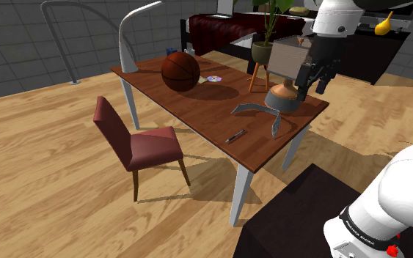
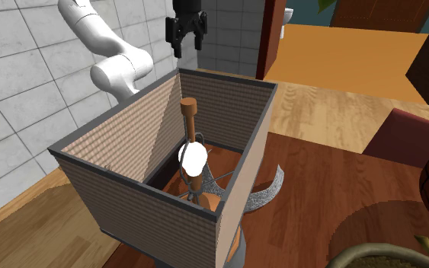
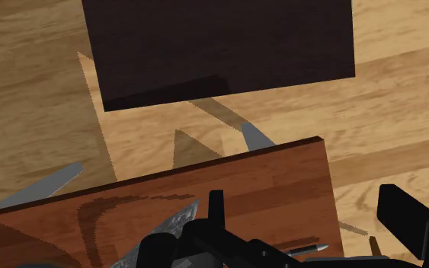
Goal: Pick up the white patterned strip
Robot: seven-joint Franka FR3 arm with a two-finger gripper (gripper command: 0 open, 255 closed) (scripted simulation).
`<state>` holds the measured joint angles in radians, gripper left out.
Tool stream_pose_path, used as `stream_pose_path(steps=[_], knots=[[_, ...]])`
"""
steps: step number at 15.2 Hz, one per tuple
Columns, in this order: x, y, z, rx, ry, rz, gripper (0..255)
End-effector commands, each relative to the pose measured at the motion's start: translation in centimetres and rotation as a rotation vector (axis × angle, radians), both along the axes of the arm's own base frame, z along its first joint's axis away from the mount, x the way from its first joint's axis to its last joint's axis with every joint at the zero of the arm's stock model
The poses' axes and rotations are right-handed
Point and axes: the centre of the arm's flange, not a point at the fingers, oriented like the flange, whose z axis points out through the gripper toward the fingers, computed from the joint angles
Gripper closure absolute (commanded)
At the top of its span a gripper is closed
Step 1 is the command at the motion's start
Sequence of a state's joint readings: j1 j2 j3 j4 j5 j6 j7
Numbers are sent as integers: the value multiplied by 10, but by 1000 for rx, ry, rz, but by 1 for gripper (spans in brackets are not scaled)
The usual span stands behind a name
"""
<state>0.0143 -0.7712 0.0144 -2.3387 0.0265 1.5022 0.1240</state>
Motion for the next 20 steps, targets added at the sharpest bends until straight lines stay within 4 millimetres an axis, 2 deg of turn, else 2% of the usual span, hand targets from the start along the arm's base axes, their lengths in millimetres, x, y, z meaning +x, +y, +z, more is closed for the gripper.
stream_pose_path(steps=[1,10,20], knots=[[0,0,0,0,0,0,0],[94,-31,-70,-168,76,-118,0],[186,-91,-147,-354,161,-249,0]])
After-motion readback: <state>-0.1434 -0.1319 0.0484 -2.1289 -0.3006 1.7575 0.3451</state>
